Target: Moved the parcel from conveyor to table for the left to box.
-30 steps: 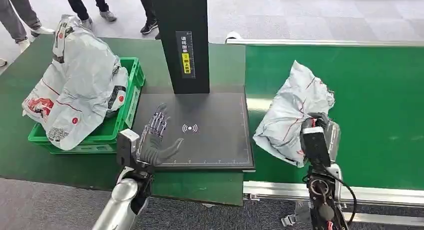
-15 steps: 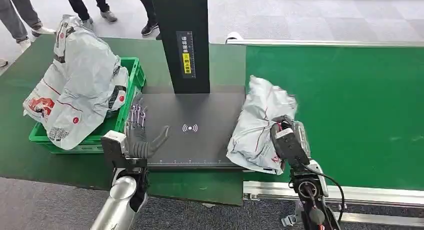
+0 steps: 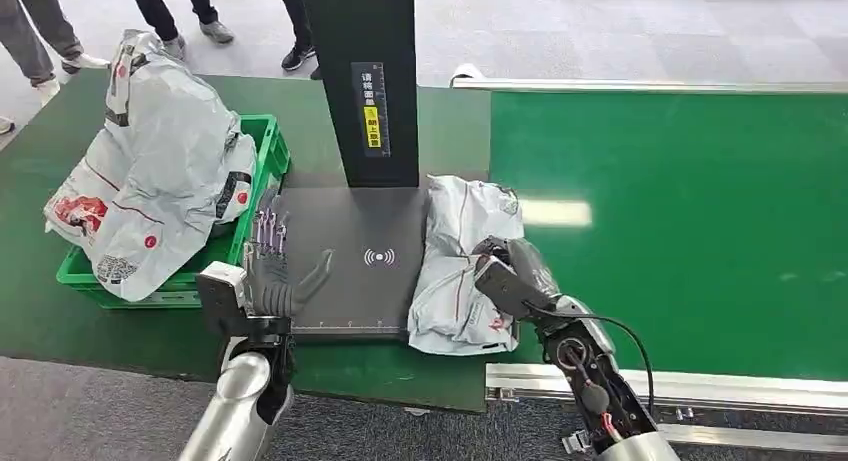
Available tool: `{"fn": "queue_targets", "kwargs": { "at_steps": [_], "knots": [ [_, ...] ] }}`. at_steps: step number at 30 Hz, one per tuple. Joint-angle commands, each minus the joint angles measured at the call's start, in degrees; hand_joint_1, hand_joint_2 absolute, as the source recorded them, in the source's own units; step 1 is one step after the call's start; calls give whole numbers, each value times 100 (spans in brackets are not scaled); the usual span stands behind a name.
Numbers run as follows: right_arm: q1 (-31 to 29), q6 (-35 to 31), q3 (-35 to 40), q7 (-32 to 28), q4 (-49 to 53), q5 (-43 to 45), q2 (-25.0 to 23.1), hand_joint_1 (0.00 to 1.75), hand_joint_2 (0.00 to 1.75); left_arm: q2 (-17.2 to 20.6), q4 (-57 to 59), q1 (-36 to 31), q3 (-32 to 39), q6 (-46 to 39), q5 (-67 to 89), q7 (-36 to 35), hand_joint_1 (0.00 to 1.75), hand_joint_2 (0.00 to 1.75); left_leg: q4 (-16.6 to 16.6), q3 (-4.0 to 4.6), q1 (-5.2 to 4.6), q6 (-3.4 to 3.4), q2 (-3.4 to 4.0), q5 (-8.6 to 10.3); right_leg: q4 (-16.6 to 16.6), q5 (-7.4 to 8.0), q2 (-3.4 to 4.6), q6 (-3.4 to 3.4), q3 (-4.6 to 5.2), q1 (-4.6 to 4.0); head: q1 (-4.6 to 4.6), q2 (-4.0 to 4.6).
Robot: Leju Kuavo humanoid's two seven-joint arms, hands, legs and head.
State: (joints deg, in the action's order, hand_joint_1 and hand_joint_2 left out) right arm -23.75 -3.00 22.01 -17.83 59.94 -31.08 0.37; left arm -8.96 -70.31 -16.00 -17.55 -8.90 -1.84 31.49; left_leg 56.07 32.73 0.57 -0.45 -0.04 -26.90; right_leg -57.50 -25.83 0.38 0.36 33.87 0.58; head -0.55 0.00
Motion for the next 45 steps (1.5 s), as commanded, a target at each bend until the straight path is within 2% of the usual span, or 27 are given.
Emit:
{"fn": "queue_targets", "kwargs": {
  "at_steps": [1, 10, 15, 16, 17, 24, 25, 26, 28, 32, 37, 38, 40, 45],
  "knots": [
    [-559, 56, 768, -476, -792, 95, 66, 175, 175, 98, 295, -151, -125, 54, -34, 22, 0, 175, -3, -10, -1, 2, 9, -2, 4, 1, 7, 0, -8, 0, -2, 0],
    [-522, 56, 865, -557, -837, 73, 26, 175, 175, 62, 430, -268, -154, 95, -48, 54, 0, 175, -5, -13, 1, 1, -1, 0, 8, 0, -4, -2, -14, -2, 0, 0],
    [-642, -312, 813, -621, -1189, 99, -115, 175, 175, 35, 585, -396, -224, 169, -79, 76, 0, 175, -2, -8, -1, 1, 0, -1, 3, 0, -2, -2, -8, 0, 0, 0],
    [-651, -335, 793, -611, -1229, 113, -120, 89, 175, 34, 582, -397, -229, 177, -79, 76, 0, 175, -5, -14, 0, 2, 0, 0, 8, 1, -4, -2, -15, -2, 0, 0],
    [-645, -372, 768, -596, -1236, 115, -106, 33, 175, 33, 580, -399, -229, 177, -79, 76, 0, 175, -4, -11, 0, 2, 1, 0, 5, 0, -1, -1, -10, -1, 0, 0],
    [-645, -371, 765, -596, -1239, 115, -96, 33, 175, 34, 578, -399, -229, 177, -79, 76, 0, 175, -4, -11, -1, 1, -2, -1, 6, -1, -5, -1, -12, 0, 2, 0],
    [-632, -403, 744, -600, -1215, 125, -98, 2, 175, 39, 559, -387, -225, 183, -81, 76, 0, 175, -4, -11, -1, 1, 0, -1, 5, -1, -2, -1, -10, 0, 0, 0],
    [-609, -402, 705, -606, -1197, 172, -98, 0, 175, 37, 559, -393, -225, 190, -81, 76, 0, 175, -5, -13, -1, 1, -1, -1, 7, -1, -4, -2, -13, 0, 0, 0],
    [-566, -417, 623, -655, -1148, 281, -99, 0, 175, 32, 573, -407, -230, 197, -80, 76, 0, 175, -3, -7, -1, 1, -3, 0, 3, -1, -4, -2, -6, 1, 0, 0],
    [-419, -194, 112, -900, -948, 1168, -211, 0, 175, 26, 614, -413, -241, 174, -74, 111, 0, 175, -5, -13, 0, 1, -7, 1, 7, -1, -11, -2, -14, -1, 0, 0],
    [-325, -141, -51, -922, -726, 1559, -167, 0, 175, 48, 570, -383, -254, 149, -77, 128, 0, 175, -2, -6, -2, 1, -6, 0, 3, -2, -8, -1, -6, 1, 0, 2],
    [-300, -177, -42, -951, -668, 1578, -145, 0, 175, 52, 561, -377, -257, 146, -78, 129, 0, 175, -4, -12, -1, 2, -8, -1, 6, -3, -11, -1, -13, 0, 0, 2],
    [-184, -705, -127, -1107, -419, 1614, -171, 0, 175, 62, 486, -313, -259, 96, -82, 132, 0, 175, -3, -6, -1, 1, -4, 0, 4, -2, -6, -1, -6, 0, 0, 0],
    [138, -925, -197, -1579, 487, 2201, -104, 0, 175, 85, 318, -195, -288, 76, -41, 132, 0, 175, -5, -14, 0, 1, -4, -3, 8, -4, -7, -3, -14, -2, 0, 0]
  ]
}}
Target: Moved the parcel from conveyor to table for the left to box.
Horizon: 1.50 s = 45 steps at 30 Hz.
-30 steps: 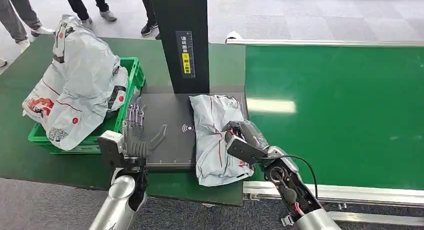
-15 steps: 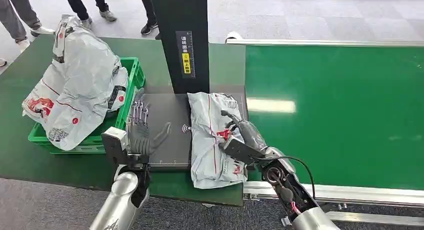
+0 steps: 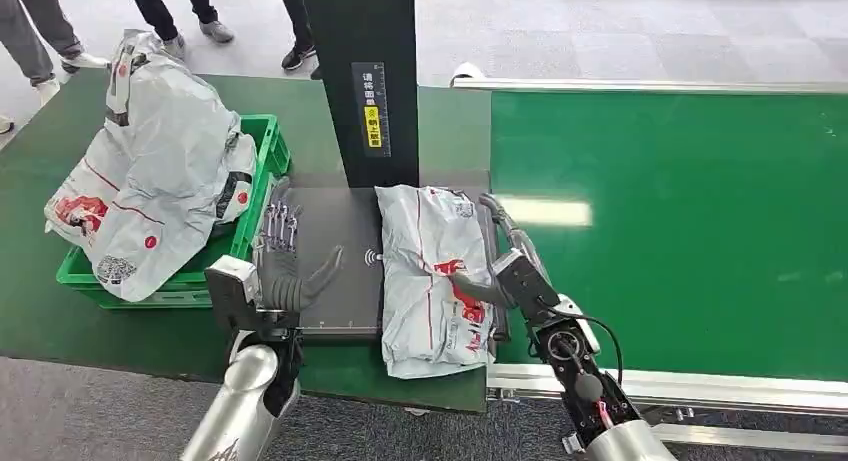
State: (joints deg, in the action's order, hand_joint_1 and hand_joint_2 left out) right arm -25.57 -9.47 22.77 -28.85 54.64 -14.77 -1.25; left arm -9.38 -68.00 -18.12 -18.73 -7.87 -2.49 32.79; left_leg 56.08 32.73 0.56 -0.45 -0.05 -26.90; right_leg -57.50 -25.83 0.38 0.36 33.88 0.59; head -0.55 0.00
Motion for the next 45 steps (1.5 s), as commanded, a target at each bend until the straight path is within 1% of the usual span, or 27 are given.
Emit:
{"fn": "queue_targets", "kwargs": {
  "at_steps": [1, 4, 7, 8, 10, 12, 15, 16, 17, 18, 20, 22, 24, 27, 29, 31, 32, 33, 35, 36, 41, 43, 45],
  "knots": [
    [392, -316, -292, -493, 1204, 657, 79, 0, 175, 159, 57, 49, -193, -21, 46, 4, 0, 175, -4, -7, 0, 1, -4, -2, 4, -4, -8, -2, -8, -1, 0, 0],
    [466, -347, -291, -465, 1410, 794, 123, 0, 175, 196, -22, 125, -201, -19, 70, 8, 0, 175, -6, -10, -1, 1, -4, -2, 5, -4, -8, -2, -11, 0, 0, 0],
    [466, -347, -291, -465, 1410, 794, 123, 0, 175, 196, -22, 125, -201, -19, 70, 8, 0, 175, -4, -9, -1, 2, -3, -2, 5, -3, -6, -1, -11, 0, 0, 0],
    [469, -343, -350, -433, 1371, 953, 79, 0, 175, 223, -62, 146, -227, -9, 118, 24, 0, 175, -4, -6, -1, 1, -1, 0, 3, -1, -4, -1, -6, 1, 0, 0],
    [508, -331, -390, -271, 1408, 1126, 53, 0, 175, 290, -183, 302, -274, 47, 202, 13, 0, 175, -8, -13, 0, 2, -1, 0, 9, -1, -5, -1, -14, -1, 0, 0],
    [607, -294, -470, 89, 1384, 1234, -18, 0, 175, 378, -168, 342, -399, 115, 395, -101, 0, 175, -6, -9, -1, 1, 4, -1, 4, -1, 1, -1, -8, 1, 0, 0],
    [900, -611, -628, 251, 1488, 838, -72, 0, 175, 330, 146, 166, -555, 152, 602, -117, 0, 175, -9, -12, 0, 0, -7, 0, 8, -3, -9, -2, -15, -1, 2, 0],
    [964, -640, -687, 289, 1503, 779, -81, 0, 175, 368, 247, 40, -759, -9, 1046, -2, 0, 175, -14, -24, 2, 0, -14, -2, 14, -7, -19, -4, -29, -4, 0, 0],
    [994, -633, -727, 308, 1493, 785, -74, 0, 175, 351, 335, -42, -875, -28, 1244, 15, 0, 175, -10, -15, 3, 0, -18, 0, 11, -6, -21, -3, -21, -4, 0, 0],
    [1001, -558, -769, 395, 1445, 753, -61, 0, 175, 303, 578, -224, -990, 227, 1376, -27, 0, 175, -6, -10, 2, 0, -23, 2, 8, -6, -26, -2, -17, -3, 0, 0],
    [1059, -403, -814, 595, 1459, 671, -45, 0, 175, 244, 869, -444, -1140, 244, 1778, -117, 0, 175, -7, -13, 2, 1, -26, 2, 10, -6, -31, -2, -22, -3, -2, 0],
    [1194, -324, -888, 780, 1525, 537, -83, 0, 175, 199, 1180, -663, -1301, 334, 2119, -286, 0, 175, -8, -11, 2, 2, -32, 5, 11, -4, -36, -1, -22, -3, 2, 0],
    [1362, -229, -967, 969, 1584, 429, -144, 0, 175, 211, 1551, -921, -1659, 212, 2859, -518, 0, 175, -8, -11, 1, 2, -30, 6, 11, -3, -34, -1, -23, -2, 2, 0],
    [1549, -30, -1145, 1093, 1623, 357, -217, 0, 175, 93, 2121, -1158, -1862, 226, 3403, -713, 0, 175, -6, -12, 0, 1, -18, 2, 7, -4, -22, -2, -18, -1, -2, 0],
    [1627, 12, -1188, 1112, 1639, 284, -236, 0, 175, 61, 2371, -1277, -1978, 85, 3691, -877, 0, 175, -9, -16, 1, 1, -32, 4, 11, -6, -34, -3, -26, -2, 0, 0],
    [1739, 109, -1258, 1166, 1740, 182, -294, 0, 175, 8, 2763, -1467, -2162, -129, 4207, -1383, 0, 175, -10, -20, 1, 1, -19, 1, 13, -4, -22, -2, -25, -2, 0, 0],
    [1765, 143, -1305, 1183, 1780, 137, -337, 0, 175, 18, 2962, -1566, -2276, -296, 4629, -1816, 0, 175, -4, -11, 1, 1, -15, 0, 7, -4, -17, -2, -15, -1, 0, 0],
    [1769, 193, -1345, 1217, 1810, 81, -385, 0, 175, -25, 3239, -1655, -2316, -262, 4967, -2242, 0, 175, -7, -19, 2, 1, -17, -1, 10, -6, -21, -3, -24, -3, 0, 0],
    [1741, 218, -1349, 1242, 1812, 44, -415, 0, 175, -35, 3358, -1667, -2275, -251, 5045, -2336, 0, 175, -7, -18, 1, 1, -17, 0, 9, -5, -21, -3, -23, -2, 0, 0],
    [1708, 249, -1377, 1272, 1802, -29, -450, 0, 175, -63, 3605, -1719, -2308, -196, 5414, -2792, 0, 175, -5, -13, 0, 1, -7, 0, 6, -2, -9, -2, -14, -1, 0, 0],
    [1520, 307, -1460, 1335, 1663, -117, -525, 0, 175, -112, 3728, -1632, -2159, 215, 5756, -2954, 0, 175, -8, -18, -1, 2, 5, 0, 8, 2, 2, -1, -17, 0, 0, 0],
    [1552, 321, -1521, 1347, 1695, -151, -548, 0, 175, -135, 3729, -1572, -2092, 522, 5938, -2886, 0, 175, -11, -27, -1, 3, 12, 0, 11, 4, 8, -2, -27, 0, -2, 0],
    [1665, 312, -1557, 1347, 1798, -176, -542, 0, 175, -147, 3713, -1531, -2076, 601, 6012, -2869, 0, 175, -9, -35, -3, 2, 5, 1, 7, 2, 2, 0, -38, 3, 2, 0]
  ]
}}
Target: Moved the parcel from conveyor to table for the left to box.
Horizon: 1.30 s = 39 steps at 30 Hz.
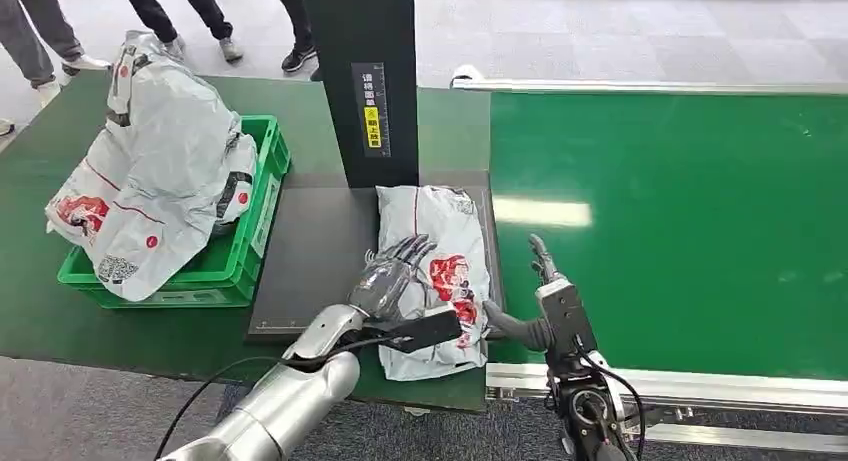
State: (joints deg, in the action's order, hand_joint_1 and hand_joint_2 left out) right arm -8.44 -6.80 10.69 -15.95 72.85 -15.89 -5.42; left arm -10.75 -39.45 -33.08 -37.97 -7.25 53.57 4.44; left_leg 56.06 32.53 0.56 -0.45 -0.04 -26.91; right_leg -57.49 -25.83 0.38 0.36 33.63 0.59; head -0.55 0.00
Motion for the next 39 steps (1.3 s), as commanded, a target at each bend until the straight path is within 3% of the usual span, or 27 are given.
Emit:
{"fn": "queue_targets", "kwargs": {
  "at_steps": [1, 3, 4, 5, 6, 8, 21, 28, 32, 33, 37, 38, 39],
  "knots": [
    [-32, 44, -352, 57, -21, -65, -119, 0, 175, -13, 857, -35, -152, 541, 406, -34, 0, 175, -14, -22, -1, 2, 8, 4, 14, 6, 5, -2, -20, 0, 0, 0],
    [105, 48, -376, 69, 175, -93, -112, 0, 175, 3, 730, 6, -76, 510, 449, 4, 0, 175, -18, -36, -2, 3, 5, 5, 16, 6, 0, -2, -38, 1, 2, 0],
    [147, 59, -391, 78, 229, -126, -115, 0, 175, 14, 664, 30, -22, 483, 472, 41, 133, 175, -12, -44, -2, 3, 5, 0, 11, 1, 0, -1, -47, 1, 0, 0],
    [223, 64, -414, 81, 321, -148, -117, 0, 175, 41, 559, 55, 26, 419, 504, 89, 161, 175, -15, -47, -1, 3, 5, 2, 14, 3, 0, -2, -50, 1, 0, 0],
    [290, 73, -445, 82, 417, -166, -119, 0, 175, 65, 394, 126, 141, 213, 484, 189, 168, 175, -14, -54, -3, 3, 3, 1, 12, 1, -2, -2, -57, 2, 0, 2],
    [324, 75, -461, 82, 448, -168, -107, 0, 175, 81, 358, 130, 171, 180, 484, 206, 175, 175, -7, -53, -2, 3, 0, -1, 5, -1, -4, -1, -57, 2, 0, 0],
    [258, 192, -425, 78, 412, -187, -48, 0, 175, 104, -114, 376, 768, -373, 475, 1, 175, 175, -12, -53, 0, 3, 9, -1, 12, 3, 2, -3, -48, -1, 0, 0],
    [308, 178, -390, 48, 513, -130, -52, 0, 175, 238, -629, 564, 1144, -1600, 505, 232, 175, 175, -4, -35, 2, 3, 12, -2, 6, 2, 5, -3, -33, -3, 0, 0],
    [311, 179, -386, 48, 515, -130, -56, 0, 175, 252, -630, 555, 1151, -1592, 503, 232, 175, 175, -6, -26, 2, 2, 5, 0, 7, 1, -3, -4, -25, -3, 0, 0],
    [316, 178, -385, 48, 523, -128, -54, 0, 175, 256, -720, 590, 1171, -1941, 589, 249, 175, 175, -5, -26, 2, 3, 6, -1, 7, 0, -2, -3, -25, -3, 0, 0],
    [277, 144, -374, -8, 444, -54, -54, 0, 175, 385, -1500, 850, 1383, -3233, 641, 664, 175, 175, -5, -24, 1, 4, 12, -4, 7, 0, 3, -3, -22, -3, 0, 0],
    [239, 121, -342, -38, 384, -23, -41, 0, 175, 310, -2068, 1061, 1792, -3275, 746, 1019, 175, 175, -1, -18, 2, 3, 11, -4, 3, 0, 5, -2, -15, -3, 0, 0],
    [203, 89, -314, -73, 316, 18, -36, 0, 175, -12, -2848, 1395, 2615, -3275, 974, 1773, 175, 175, -2, -17, 3, 3, 17, -5, 6, 0, 10, -3, -13, -4, 0, 0]
  ]
}}
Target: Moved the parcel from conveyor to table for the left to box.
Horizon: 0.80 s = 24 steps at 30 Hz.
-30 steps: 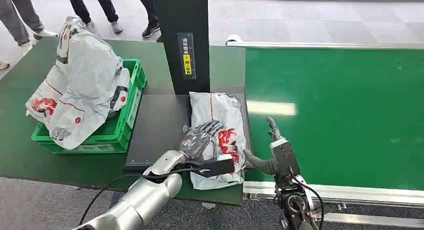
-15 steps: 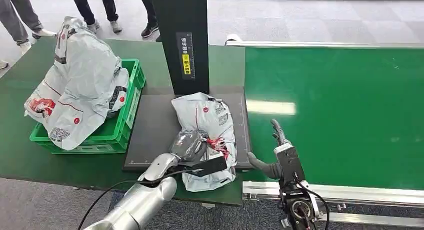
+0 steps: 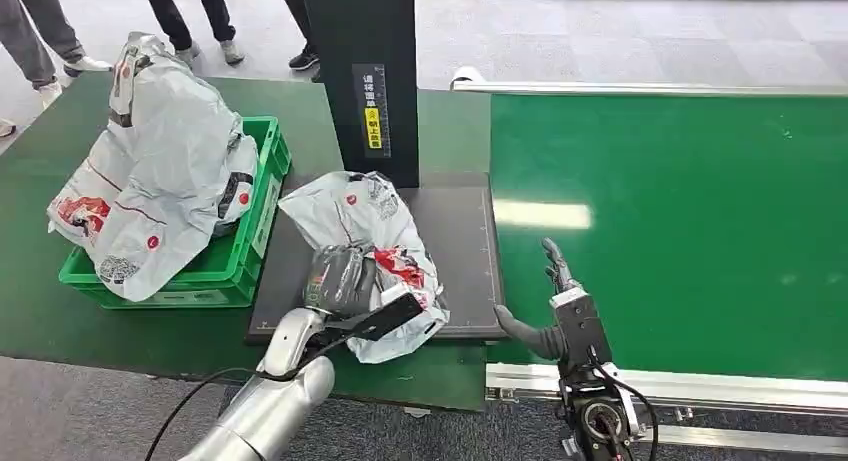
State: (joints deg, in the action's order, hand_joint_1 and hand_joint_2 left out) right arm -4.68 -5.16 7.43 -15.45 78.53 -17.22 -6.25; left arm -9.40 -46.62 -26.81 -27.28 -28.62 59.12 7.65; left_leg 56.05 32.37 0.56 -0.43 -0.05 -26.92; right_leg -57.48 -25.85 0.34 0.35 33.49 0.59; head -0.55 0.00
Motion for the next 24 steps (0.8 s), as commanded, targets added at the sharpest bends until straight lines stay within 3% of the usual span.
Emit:
{"fn": "queue_targets", "kwargs": {
  "at_steps": [1, 3, 7, 14, 15, 17, 24],
  "knots": [
    [-195, -105, 39, -156, -310, 186, 56, 0, 175, -406, -2461, 929, 2067, -1138, 454, 2088, 175, 175, 3, 9, 2, 2, 18, -5, 1, 2, 15, -1, 11, -3, 0, 0],
    [-201, -158, 80, -221, -401, 257, 72, 0, 175, -822, -3208, 1188, 2784, -1138, 284, 3235, 175, 175, 6, 9, 3, 3, 18, -9, 1, -1, 14, -1, 9, -4, 0, 0],
    [-189, -252, 155, -343, -566, 342, 121, 0, 175, -736, -5214, 1568, 2702, -1138, 499, 3235, 175, 175, 6, 22, 3, 3, 26, -11, 1, -1, 21, 0, 23, -4, 2, 0],
    [-189, -252, 155, -343, -566, 342, 121, 0, 175, -736, -5214, 1568, 2702, -1138, 499, 3235, 175, 175, 7, 25, 6, 0, 30, -9, -1, 2, 28, -2, 31, -6, 2, 0],
    [-75, -393, 169, -415, -568, 393, 152, 0, 175, -699, -5223, 962, 3434, -1138, 842, 3235, 175, 175, 1, 21, 6, 0, 19, -5, 4, 2, 17, -3, 24, -7, 2, 0],
    [-48, -411, 175, -424, -560, 395, 154, 0, 175, -647, -5004, 700, 3668, -1138, 857, 3235, 175, 175, -3, 16, 4, 1, 14, -2, 8, 2, 11, -2, 17, -6, 0, 0],
    [-48, -411, 175, -424, -560, 395, 154, 0, 175, -647, -5004, 700, 3668, -1138, 857, 3235, 175, 175, -2, 19, 2, -1, 4, 1, 4, -1, 3, -1, 20, -3, 2, 0]
  ]
}}
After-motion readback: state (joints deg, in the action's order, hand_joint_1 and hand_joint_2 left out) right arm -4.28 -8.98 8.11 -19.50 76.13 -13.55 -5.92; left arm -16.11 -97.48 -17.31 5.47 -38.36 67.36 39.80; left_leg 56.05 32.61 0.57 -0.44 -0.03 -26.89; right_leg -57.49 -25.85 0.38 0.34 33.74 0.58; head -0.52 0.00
